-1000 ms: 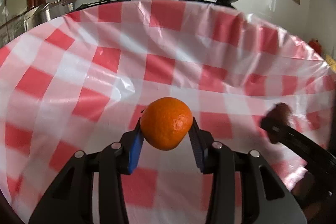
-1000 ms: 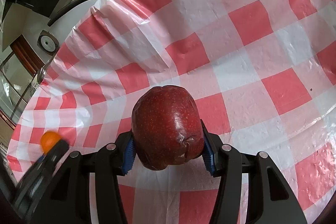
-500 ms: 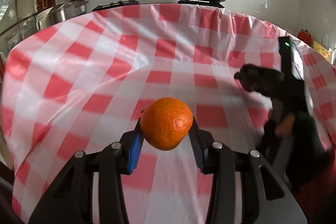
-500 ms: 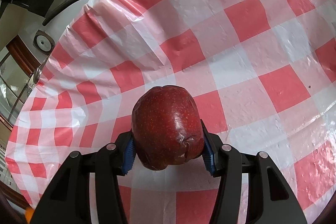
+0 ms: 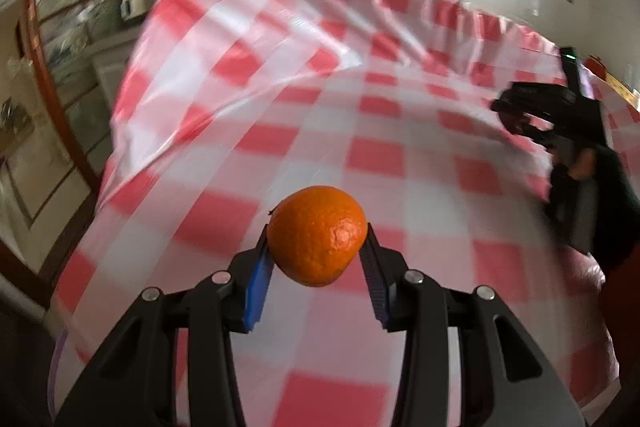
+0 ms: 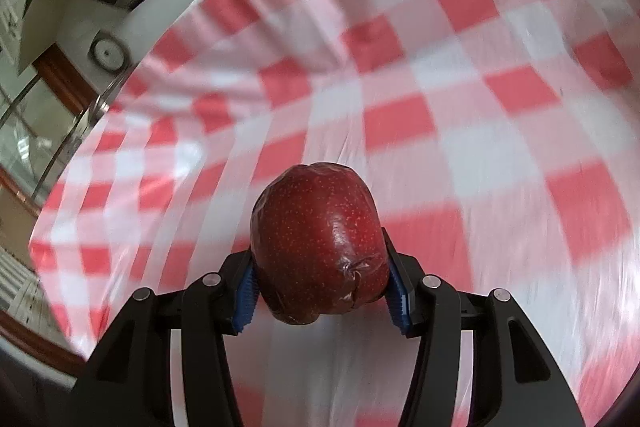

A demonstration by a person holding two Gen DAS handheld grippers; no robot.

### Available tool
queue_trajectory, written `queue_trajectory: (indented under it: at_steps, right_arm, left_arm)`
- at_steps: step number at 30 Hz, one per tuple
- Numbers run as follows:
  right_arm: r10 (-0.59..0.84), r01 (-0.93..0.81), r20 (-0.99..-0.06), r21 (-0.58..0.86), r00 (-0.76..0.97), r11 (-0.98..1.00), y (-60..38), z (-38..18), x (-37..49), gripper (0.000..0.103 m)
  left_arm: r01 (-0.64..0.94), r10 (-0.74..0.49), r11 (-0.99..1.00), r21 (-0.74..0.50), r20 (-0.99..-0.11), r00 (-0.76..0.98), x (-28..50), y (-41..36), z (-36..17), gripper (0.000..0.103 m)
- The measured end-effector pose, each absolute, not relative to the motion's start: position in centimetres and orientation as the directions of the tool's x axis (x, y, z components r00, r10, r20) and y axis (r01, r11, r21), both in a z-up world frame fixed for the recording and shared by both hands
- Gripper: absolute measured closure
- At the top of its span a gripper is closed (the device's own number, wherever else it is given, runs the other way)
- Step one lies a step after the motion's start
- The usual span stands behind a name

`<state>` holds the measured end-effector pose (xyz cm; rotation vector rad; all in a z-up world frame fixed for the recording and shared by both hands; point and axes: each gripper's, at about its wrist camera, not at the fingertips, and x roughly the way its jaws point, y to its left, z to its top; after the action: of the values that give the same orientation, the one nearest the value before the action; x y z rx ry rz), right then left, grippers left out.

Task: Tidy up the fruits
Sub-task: 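Lift the apple and orange and carry both tools over the white box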

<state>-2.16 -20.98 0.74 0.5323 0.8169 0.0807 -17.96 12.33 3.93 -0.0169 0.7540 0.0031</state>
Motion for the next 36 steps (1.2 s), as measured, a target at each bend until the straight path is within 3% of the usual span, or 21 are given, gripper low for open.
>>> queue_trajectory:
  at_steps: [17,36]
  right_arm:
    - [0.388,-0.238,-0.723,0.306,0.571,0.922,-5.4,2.6,-16.4,0.051]
    - [0.551,-0.667,-0.742,0.192,0.382,0.72,9.2,3.1,-27.7,0.051]
  left_arm:
    - [-0.147,0.094,0.989,-0.02,-0.682,0.726,-25.6,19.5,2.4,0.061]
    - [-0.331,0.26,0.943,0.042,-0.714,0.65,-34.0,27.4,-0.1,0.06]
